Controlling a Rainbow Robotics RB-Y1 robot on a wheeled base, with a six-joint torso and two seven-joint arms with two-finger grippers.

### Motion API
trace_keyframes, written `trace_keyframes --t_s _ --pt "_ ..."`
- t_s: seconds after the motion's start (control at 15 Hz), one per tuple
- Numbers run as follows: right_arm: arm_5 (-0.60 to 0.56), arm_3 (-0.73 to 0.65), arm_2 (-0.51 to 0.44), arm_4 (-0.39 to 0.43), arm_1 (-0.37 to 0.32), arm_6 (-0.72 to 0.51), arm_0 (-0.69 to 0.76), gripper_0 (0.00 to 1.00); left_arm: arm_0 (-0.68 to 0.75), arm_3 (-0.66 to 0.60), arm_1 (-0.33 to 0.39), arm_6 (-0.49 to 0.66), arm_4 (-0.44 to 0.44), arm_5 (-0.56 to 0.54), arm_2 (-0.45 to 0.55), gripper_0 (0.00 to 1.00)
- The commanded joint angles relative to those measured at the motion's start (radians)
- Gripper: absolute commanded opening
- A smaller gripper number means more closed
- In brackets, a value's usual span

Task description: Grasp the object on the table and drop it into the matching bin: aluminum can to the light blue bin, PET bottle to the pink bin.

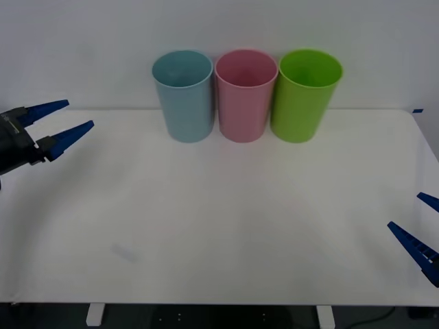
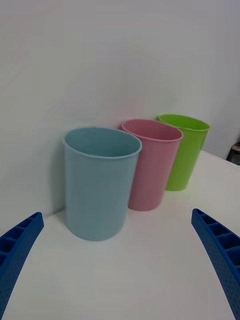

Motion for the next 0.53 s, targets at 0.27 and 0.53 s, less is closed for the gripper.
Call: trace_keyframes --t_s 0.27,0.53 --pt "0.0 0.0 0.0 0.0 0.0 0.0 0.0 1.0 0.138 -0.085 0.0 -0.007 -0.051 -0.105 0.108 1.0" --pt "0.0 0.0 0.0 0.0 0.0 0.0 0.0 1.0 0.235 -0.122 0.0 -0.008 -0.023 -0.134 0.149 1.0"
